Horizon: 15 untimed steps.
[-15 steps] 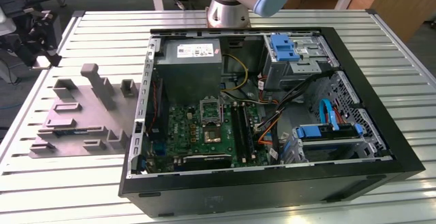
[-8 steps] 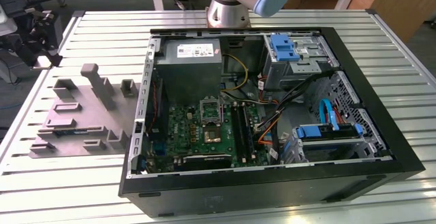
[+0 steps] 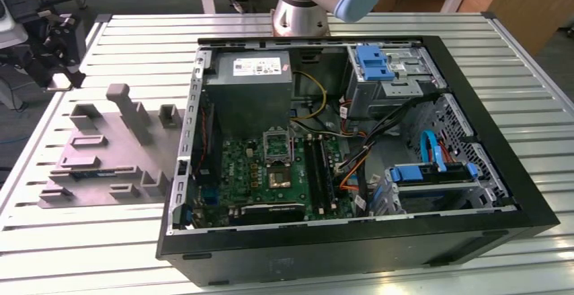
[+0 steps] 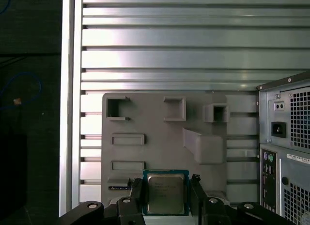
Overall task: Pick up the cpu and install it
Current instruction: 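Pick up the cpu and move it towards the insertion slot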
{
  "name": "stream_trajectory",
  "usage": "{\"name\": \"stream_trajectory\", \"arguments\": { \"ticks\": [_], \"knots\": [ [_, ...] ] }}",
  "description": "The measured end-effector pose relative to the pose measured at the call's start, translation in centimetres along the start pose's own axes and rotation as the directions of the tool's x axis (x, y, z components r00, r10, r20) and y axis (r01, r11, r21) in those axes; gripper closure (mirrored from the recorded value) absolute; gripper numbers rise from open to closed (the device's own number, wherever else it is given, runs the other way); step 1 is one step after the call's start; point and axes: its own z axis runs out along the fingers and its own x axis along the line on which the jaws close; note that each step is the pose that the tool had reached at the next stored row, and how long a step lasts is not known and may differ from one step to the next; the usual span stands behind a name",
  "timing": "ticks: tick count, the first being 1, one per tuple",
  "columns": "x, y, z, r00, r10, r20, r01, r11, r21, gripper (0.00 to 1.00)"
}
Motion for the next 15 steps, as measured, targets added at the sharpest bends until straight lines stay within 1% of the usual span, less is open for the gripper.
{"name": "stream_trajectory", "arguments": {
  "ticks": [9,15],
  "knots": [
    [-0.53,0.01,0.0,1.0,0.0,0.0,0.0,1.0,0.0,0.53],
    [-0.65,0.01,0.01,1.0,0.0,0.0001,0.0,1.0,0.0,0.53]
  ]
}}
